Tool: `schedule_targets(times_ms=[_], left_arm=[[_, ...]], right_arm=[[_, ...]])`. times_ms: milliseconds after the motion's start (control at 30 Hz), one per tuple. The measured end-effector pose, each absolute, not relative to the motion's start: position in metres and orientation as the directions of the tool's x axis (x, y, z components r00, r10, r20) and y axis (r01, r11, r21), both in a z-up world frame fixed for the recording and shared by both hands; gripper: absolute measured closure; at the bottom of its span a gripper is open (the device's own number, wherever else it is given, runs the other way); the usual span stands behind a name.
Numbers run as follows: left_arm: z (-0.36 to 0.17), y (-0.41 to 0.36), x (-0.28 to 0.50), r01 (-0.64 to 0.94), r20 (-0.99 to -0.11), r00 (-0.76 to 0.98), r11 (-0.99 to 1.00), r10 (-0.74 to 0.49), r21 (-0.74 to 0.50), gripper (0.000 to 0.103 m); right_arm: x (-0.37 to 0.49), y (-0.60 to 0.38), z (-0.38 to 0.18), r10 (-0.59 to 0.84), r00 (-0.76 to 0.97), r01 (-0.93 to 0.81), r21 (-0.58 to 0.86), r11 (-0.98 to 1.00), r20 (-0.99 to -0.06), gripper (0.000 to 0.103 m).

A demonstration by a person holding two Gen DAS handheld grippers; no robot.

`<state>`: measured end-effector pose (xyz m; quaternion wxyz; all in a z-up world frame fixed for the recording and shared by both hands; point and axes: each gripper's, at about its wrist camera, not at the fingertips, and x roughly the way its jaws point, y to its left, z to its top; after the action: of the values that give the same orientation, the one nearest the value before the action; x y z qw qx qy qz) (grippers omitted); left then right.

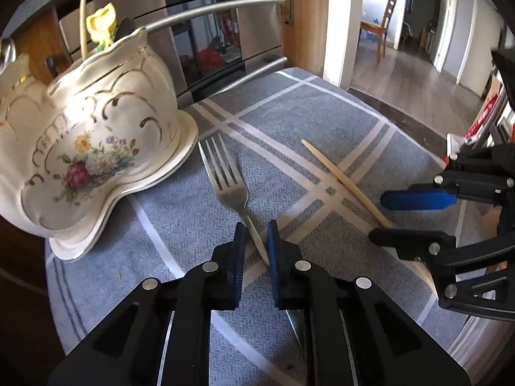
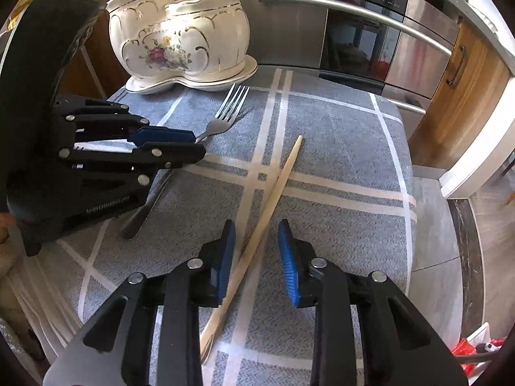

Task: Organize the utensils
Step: 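Grasp the silver fork with the left tool while the right tool grasps the chopstick, then carry the silver fork to the smaller cup while the right tool carries the chopstick there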

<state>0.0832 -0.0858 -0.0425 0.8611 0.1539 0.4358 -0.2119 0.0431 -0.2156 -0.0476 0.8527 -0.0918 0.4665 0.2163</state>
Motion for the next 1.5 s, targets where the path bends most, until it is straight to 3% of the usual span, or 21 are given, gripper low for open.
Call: schedule_targets(times_ms=[100,200,367,767,1133,1500], left_arm=[[-0.042,-0.086,0.084,0.502,-0.818,0.524,0.862,-0.239,0.07,0.089],[-0.042,-0.083,0.084,0.504,-0.815,0.524,0.861,-0.246,0.064,0.091],[-0.042,-0.076,0.082,0.498,-0.81,0.525,0.866,-0.262,0.043,0.098],[-0.008,-0.057,0.061,0.5,-0.733,0.582,0.866,-0.352,-0.019,0.098],[0.061,-0.017,0.036,0.485,-0.551,0.703,0.87,-0.451,-0.093,0.098],[0.131,0.042,0.051,0.36,-0.362,0.856,0.928,-0.368,-0.092,0.098]], right_arm=[[0.043,-0.213,-0.048,0.292,0.475,-0.456,0.051,0.888,-0.83,0.093],[0.046,-0.216,-0.048,0.312,0.47,-0.44,0.087,0.894,-0.826,0.097],[0.049,-0.222,-0.046,0.315,0.489,-0.416,0.1,0.904,-0.813,0.097],[0.052,-0.248,-0.025,0.364,0.595,-0.349,0.178,0.92,-0.717,0.097],[0.049,-0.245,0.018,0.473,0.713,-0.383,0.278,0.881,-0.517,0.097],[0.078,-0.187,0.082,0.529,0.792,-0.487,0.205,0.849,-0.305,0.097]])
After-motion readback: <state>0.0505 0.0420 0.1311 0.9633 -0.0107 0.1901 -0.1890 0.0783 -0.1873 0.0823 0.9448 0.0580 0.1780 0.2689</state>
